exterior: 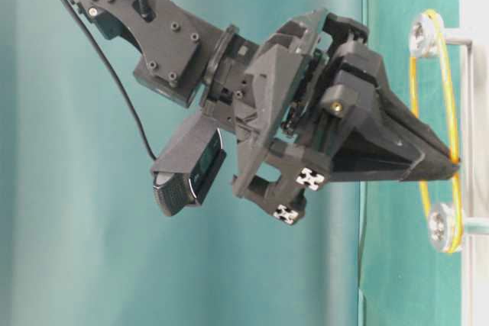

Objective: Hook the rubber onto the shaft.

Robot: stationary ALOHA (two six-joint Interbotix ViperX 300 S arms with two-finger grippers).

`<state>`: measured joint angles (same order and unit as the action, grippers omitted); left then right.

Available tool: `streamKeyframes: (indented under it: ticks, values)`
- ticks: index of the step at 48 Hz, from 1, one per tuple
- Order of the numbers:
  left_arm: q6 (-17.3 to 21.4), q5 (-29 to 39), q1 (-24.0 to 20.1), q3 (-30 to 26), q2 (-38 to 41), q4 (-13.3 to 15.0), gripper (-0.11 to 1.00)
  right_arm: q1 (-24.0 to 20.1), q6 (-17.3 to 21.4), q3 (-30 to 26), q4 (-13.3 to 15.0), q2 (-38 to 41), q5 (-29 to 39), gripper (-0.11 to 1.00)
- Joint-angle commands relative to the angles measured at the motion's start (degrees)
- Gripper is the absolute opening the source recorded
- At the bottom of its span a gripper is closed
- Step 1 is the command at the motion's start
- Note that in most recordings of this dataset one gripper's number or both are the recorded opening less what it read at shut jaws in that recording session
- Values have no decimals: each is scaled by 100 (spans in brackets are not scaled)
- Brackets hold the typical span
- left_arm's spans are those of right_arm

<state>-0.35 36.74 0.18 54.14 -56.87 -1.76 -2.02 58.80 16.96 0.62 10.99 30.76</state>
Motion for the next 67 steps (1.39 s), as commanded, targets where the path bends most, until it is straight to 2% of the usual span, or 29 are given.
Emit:
streamKeyframes:
  ticks: [1,3,6,9,16,19,26,36,48,67]
  values:
    - [-9,-26,9,-185,35,-9,2,-9,-9,-44,18,-237,-35,8]
    - [-9,-26,9,-185,44,-18,2,-9,-18,-53,9,-237,-26,9]
    - [-9,-35,9,-185,44,-9,2,0,-18,-53,9,-229,9,19]
    - [-9,-26,9,-185,44,-9,2,0,-26,-53,26,-237,62,34]
    - [-9,-26,18,-185,35,-9,2,0,-26,-44,70,-255,79,79]
    - [-9,-26,9,-185,35,-9,2,-9,-26,-53,88,-272,79,91]
    - [-9,-26,9,-185,35,-9,2,-9,-70,-53,105,-290,79,86]
    - [-9,-26,9,-185,35,-18,2,-9,-97,-62,114,-413,79,85]
    - [-9,-26,9,-185,44,-9,2,26,-88,-79,272,-791,167,85]
    - [0,-26,9,-185,35,-9,2,44,-88,-123,563,-1459,721,85]
